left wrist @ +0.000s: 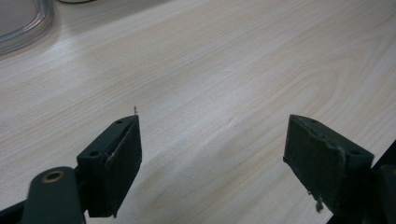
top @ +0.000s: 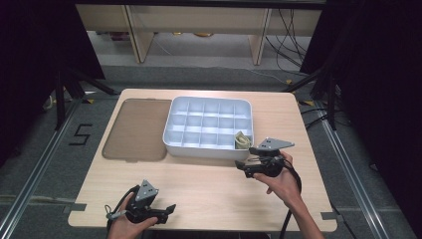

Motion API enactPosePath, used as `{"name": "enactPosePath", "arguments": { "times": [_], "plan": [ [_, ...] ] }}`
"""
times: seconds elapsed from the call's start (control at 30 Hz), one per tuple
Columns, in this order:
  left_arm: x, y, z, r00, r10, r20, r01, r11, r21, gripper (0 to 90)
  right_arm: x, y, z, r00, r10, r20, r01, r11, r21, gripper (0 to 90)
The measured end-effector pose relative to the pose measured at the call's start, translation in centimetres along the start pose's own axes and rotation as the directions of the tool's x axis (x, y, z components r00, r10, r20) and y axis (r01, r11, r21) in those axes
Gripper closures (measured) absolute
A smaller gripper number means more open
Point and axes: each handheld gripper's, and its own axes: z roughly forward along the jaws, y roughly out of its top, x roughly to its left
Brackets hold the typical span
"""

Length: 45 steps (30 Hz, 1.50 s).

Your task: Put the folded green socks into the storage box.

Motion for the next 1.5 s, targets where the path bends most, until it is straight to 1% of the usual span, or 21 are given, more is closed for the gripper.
{"name": "enactPosePath", "arguments": {
  "times": [0.1,0.27,0.3,0.33,0.4,0.43,0.47,0.5,0.53,0.57,0.6,0.67,0.77,0.97,1.0,1.17,1.33,1.37,1.43,1.47,1.5],
  "plan": [
    [0.1,0.0,0.0,0.9999,0.015,0.0,-0.015,0.9999,0.004,18.7,0.5,-0.4,0.1,0.9998,0.018,-0.012,-0.017,1.0,0.019,24.4],
    [0.1,0.0,0.0,0.9999,0.014,-0.001,-0.014,0.9999,0.004,18.7,0.4,-0.8,0.3,0.9998,-0.011,-0.016,0.012,1.0,0.029,23.6],
    [0.1,0.0,0.0,0.9999,0.01,-0.001,-0.01,0.9999,0.004,18.8,0.7,-0.9,0.3,0.9996,0.016,-0.023,-0.015,0.999,0.042,23.3],
    [0.1,0.0,0.1,0.9999,0.011,-0.004,-0.011,0.9999,-0.001,18.8,0.7,-1.1,0.5,0.9998,-0.007,-0.019,0.008,0.999,0.041,22.7],
    [0.1,0.0,0.1,0.9999,0.014,-0.005,-0.014,0.9999,0.005,18.7,0.9,-1.1,0.4,0.9996,0.014,-0.026,-0.012,0.999,0.049,22.6],
    [0.1,0.0,0.1,0.9998,0.021,-0.006,-0.021,0.9998,0.005,18.8,0.8,-1.2,0.4,0.9996,-0.002,-0.028,0.003,0.999,0.048,22.5],
    [0.1,0.0,0.1,0.9999,0.011,-0.006,-0.011,0.9999,0.001,18.8,0.9,-1.3,0.5,0.9995,-0.005,-0.033,0.006,0.999,0.049,22.4],
    [0.0,0.0,0.1,1.0,0.0,-0.006,0.0,1.0,-0.001,18.7,0.9,-1.5,0.6,0.9991,-0.032,-0.029,0.033,0.999,0.042,22.3],
    [0.0,0.0,0.1,1.0,-0.008,-0.006,0.008,1.0,-0.003,18.8,1.1,-1.6,0.5,0.9994,-0.009,-0.035,0.011,0.998,0.061,22.3],
    [0.1,0.0,0.0,1.0,0.006,-0.006,-0.006,1.0,0.0,18.8,1.1,-1.7,0.6,0.9993,-0.016,-0.034,0.018,0.998,0.054,22.3],
    [0.0,0.0,0.1,0.9999,-0.011,-0.002,0.011,0.9999,-0.007,18.7,1.2,-2.0,0.5,0.9993,-0.014,-0.035,0.015,0.999,0.049,22.3],
    [0.0,0.0,0.0,0.9998,0.017,-0.006,-0.017,0.9998,0.005,18.7,1.3,-2.2,0.5,0.9992,-0.005,-0.041,0.007,0.998,0.056,22.3],
    [0.0,0.0,0.0,0.9996,0.03,-0.003,-0.03,0.9996,0.004,18.8,1.4,-2.5,0.4,0.9987,-0.019,-0.048,0.022,0.998,0.064,22.3],
    [0.1,-0.1,0.0,0.9999,0.014,-0.004,-0.014,0.9999,-0.001,18.8,1.6,-3.5,0.2,0.9979,-0.023,-0.06,0.027,0.997,0.069,21.5],
    [0.1,0.0,0.0,0.9999,0.017,-0.003,-0.017,0.9999,0.001,18.7,1.6,-3.9,0.0,0.999,-0.008,-0.044,0.011,0.997,0.078,20.4],
    [0.0,-0.1,0.0,0.9996,0.027,-0.005,-0.027,0.9996,0.004,18.8,1.7,-4.8,-0.2,0.9987,-0.008,-0.05,0.012,0.996,0.084,19.0],
    [0.0,0.0,0.0,0.9994,0.034,-0.006,-0.034,0.9993,0.015,18.7,1.9,-6.0,-0.4,0.999,0.014,-0.043,-0.009,0.994,0.113,18.1],
    [0.0,-0.1,0.0,0.9999,0.016,-0.002,-0.016,0.9998,0.013,18.7,1.8,-6.1,-0.5,0.9991,0.003,-0.042,0.002,0.994,0.11,18.0],
    [0.0,-0.1,0.0,0.9995,0.031,-0.007,-0.031,0.9994,0.016,18.8,2.0,-6.5,-0.6,0.9987,0.014,-0.05,-0.008,0.993,0.122,17.9],
    [0.0,0.0,-0.1,0.9991,0.042,-0.007,-0.042,0.9989,0.019,18.8,2.1,-6.8,-0.5,0.9981,0.003,-0.061,0.004,0.992,0.126,17.6],
    [0.0,-0.1,0.0,0.9994,0.034,-0.007,-0.034,0.9993,0.014,18.8,2.1,-6.8,-0.5,0.9981,0.003,-0.061,0.004,0.992,0.126,17.6]
  ]
}}
